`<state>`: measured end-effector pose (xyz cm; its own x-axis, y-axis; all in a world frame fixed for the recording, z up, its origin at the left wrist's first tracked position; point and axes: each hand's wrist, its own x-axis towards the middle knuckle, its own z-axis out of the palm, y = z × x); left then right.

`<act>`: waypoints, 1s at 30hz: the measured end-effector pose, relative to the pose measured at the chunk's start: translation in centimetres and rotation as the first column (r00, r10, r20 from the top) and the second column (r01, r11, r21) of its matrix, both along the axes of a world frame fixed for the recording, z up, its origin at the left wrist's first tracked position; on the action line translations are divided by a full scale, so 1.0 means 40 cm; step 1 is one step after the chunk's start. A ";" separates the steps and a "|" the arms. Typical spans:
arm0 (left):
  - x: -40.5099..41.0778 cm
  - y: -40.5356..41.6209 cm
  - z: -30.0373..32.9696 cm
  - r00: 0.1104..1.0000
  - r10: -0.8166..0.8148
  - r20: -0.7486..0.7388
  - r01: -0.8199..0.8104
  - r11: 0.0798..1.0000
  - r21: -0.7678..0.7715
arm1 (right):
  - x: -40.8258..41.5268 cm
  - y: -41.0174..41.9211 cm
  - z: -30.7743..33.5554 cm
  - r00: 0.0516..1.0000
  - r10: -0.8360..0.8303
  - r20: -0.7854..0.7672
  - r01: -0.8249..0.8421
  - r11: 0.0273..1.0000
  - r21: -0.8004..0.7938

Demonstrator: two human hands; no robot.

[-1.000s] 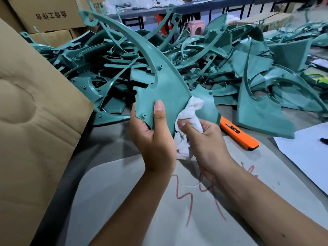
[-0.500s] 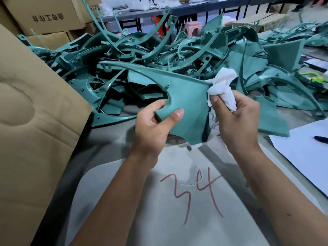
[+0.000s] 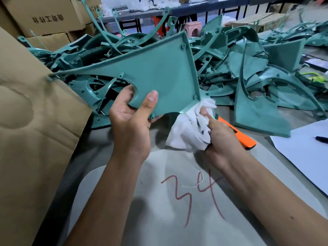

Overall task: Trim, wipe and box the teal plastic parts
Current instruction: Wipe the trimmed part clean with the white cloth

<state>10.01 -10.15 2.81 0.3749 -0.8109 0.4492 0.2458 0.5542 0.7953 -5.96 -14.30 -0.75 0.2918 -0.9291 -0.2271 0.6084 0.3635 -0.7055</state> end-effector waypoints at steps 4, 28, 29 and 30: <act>-0.035 -0.004 -0.011 0.996 0.055 0.067 -0.052 0.998 -0.042 | 0.012 0.000 -0.003 0.982 -0.015 0.186 0.031 0.996 -0.084; -0.003 0.018 -0.014 0.870 -0.482 -0.104 0.431 0.641 0.635 | -0.078 -0.065 0.016 0.650 -0.118 -0.750 -0.092 0.968 -0.232; -0.017 0.018 -0.011 0.903 -0.414 -0.110 0.376 0.644 0.666 | -0.069 -0.060 0.014 0.651 -0.116 -0.750 -0.102 0.966 -0.238; -0.026 0.016 -0.009 0.935 -0.338 -0.110 0.317 0.651 0.690 | -0.064 -0.058 0.012 0.664 -0.112 -0.740 -0.104 0.965 -0.240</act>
